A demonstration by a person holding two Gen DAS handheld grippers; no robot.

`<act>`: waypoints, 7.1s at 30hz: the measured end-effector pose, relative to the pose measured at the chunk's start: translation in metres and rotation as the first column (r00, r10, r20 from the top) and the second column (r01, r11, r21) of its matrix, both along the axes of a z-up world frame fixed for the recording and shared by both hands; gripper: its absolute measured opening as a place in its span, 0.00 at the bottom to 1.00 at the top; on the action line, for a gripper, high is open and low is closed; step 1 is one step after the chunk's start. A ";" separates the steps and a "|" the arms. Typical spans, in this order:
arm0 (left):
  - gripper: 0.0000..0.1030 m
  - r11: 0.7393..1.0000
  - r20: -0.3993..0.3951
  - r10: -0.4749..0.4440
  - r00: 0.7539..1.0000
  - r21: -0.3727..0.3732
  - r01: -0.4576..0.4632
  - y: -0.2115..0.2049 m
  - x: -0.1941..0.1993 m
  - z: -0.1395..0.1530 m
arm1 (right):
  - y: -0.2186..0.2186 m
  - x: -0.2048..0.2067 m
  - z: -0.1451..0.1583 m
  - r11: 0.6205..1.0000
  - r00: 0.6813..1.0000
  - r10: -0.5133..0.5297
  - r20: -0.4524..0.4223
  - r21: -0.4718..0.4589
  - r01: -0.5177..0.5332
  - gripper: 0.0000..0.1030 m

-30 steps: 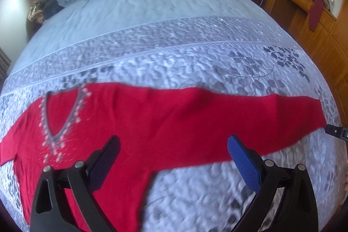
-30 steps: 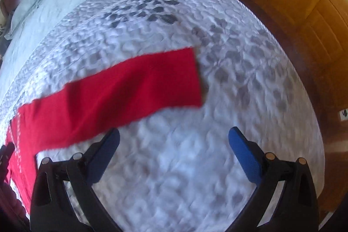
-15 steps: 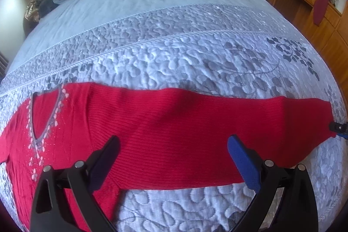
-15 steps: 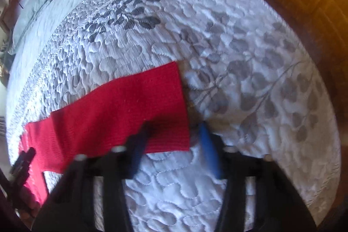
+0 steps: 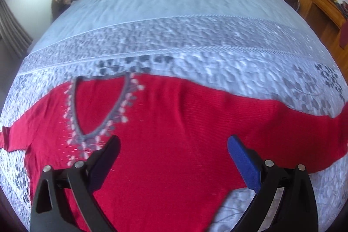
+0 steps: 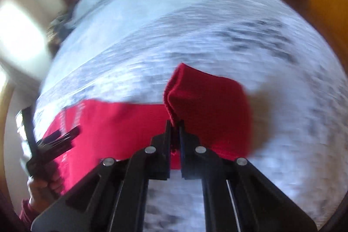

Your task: Fold small clothes

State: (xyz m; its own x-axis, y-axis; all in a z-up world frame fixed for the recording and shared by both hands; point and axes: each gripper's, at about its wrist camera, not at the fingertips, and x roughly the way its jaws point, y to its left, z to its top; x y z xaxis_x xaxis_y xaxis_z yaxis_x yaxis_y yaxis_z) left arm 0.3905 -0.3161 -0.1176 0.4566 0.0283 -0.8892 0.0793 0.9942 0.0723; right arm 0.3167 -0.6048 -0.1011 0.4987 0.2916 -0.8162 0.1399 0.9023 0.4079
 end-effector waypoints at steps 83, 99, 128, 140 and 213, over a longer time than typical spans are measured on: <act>0.04 0.950 -0.116 0.295 0.948 -0.067 -0.304 0.340 0.048 -0.037 | 0.128 -0.067 -0.069 0.987 0.997 0.072 -0.030 -0.143 -0.076 0.40; 0.13 0.976 -0.130 0.108 0.986 -0.176 -0.130 0.294 0.053 -0.038 | 0.231 0.056 -0.073 0.969 0.952 0.246 -0.182 0.007 -0.249 0.38; 0.47 0.684 -0.163 0.693 0.703 -0.162 -0.712 0.681 -0.092 -0.024 | 0.413 -0.017 -0.054 0.870 0.856 0.469 -0.218 -0.052 -0.490 0.46; 0.45 0.509 -0.177 0.801 0.571 -0.298 -0.807 0.777 -0.080 -0.030 | 0.468 -0.016 -0.076 0.831 0.821 0.512 -0.250 -0.098 -0.548 0.51; 0.52 0.874 -0.075 0.463 0.883 -0.127 -0.469 0.532 -0.033 -0.025 | 0.584 0.120 -0.081 0.847 0.808 0.530 -0.257 0.114 -0.519 0.48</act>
